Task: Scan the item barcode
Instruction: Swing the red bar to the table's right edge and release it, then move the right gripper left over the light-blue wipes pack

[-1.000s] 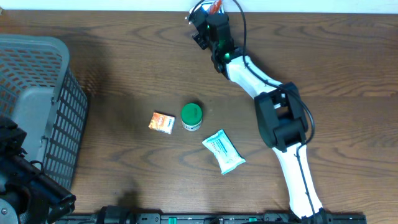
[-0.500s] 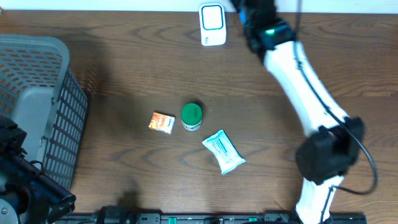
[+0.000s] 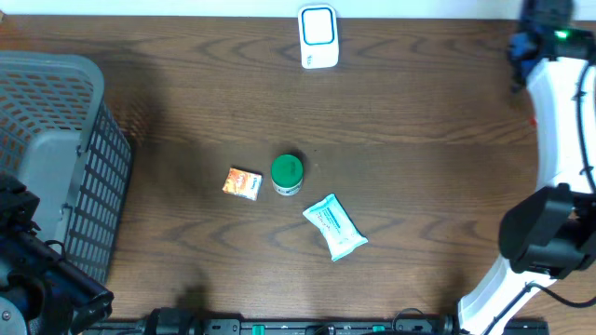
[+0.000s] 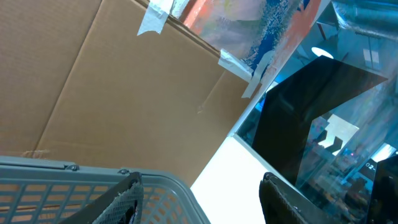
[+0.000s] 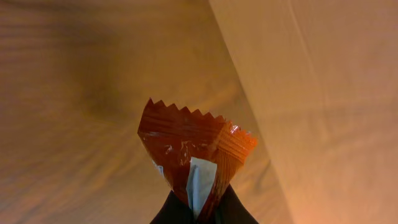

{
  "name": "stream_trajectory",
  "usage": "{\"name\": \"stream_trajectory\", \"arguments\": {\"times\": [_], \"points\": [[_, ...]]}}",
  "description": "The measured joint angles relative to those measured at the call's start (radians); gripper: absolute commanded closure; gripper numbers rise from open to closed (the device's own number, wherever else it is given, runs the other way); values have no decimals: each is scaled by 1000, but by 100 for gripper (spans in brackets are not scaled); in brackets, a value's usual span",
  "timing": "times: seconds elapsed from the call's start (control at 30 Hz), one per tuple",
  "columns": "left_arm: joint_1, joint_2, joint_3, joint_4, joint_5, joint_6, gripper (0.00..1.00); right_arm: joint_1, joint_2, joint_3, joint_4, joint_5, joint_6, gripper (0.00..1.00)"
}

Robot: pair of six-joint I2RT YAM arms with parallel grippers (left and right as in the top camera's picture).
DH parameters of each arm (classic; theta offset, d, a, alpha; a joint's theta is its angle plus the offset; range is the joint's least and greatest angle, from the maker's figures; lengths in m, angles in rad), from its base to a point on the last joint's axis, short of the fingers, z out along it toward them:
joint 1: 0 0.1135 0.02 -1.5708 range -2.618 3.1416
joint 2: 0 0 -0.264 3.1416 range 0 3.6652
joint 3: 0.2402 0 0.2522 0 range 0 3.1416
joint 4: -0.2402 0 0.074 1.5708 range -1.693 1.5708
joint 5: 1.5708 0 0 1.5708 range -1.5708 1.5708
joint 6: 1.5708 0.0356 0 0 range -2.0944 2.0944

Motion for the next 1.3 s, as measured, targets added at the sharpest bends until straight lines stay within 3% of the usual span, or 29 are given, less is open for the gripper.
{"name": "stream_trajectory", "arguments": {"times": [0.13,0.47,0.53,0.6,0.67,0.7,0.87,1.0,1.1,1.17,1.23,1.3], "points": [[0,0,0,0,0,0,39,-108,11,-87,22,5,137,99],[0,0,0,0,0,0,39,-241,19,-399,306,11,228,96],[0,0,0,0,0,0,39,-270,19,-448,339,11,232,85],[0,0,0,0,0,0,39,-299,19,-469,345,9,245,59],[0,0,0,0,0,0,39,-321,19,-468,350,9,243,25],[0,0,0,0,0,0,39,-328,19,-465,343,11,248,1],[0,0,0,0,0,0,39,-335,19,-407,267,-2,246,1],[0,0,0,0,0,0,39,-288,-9,-293,152,-118,248,1],[0,0,0,0,0,0,39,-204,-71,-231,14,-330,248,1],[0,0,0,0,0,0,39,-135,-115,-219,-77,-504,246,15],[0,0,0,0,0,0,39,-46,-145,-213,-196,-705,241,22],[0,0,0,0,0,0,39,7,-149,-216,-256,-794,237,19]]}}
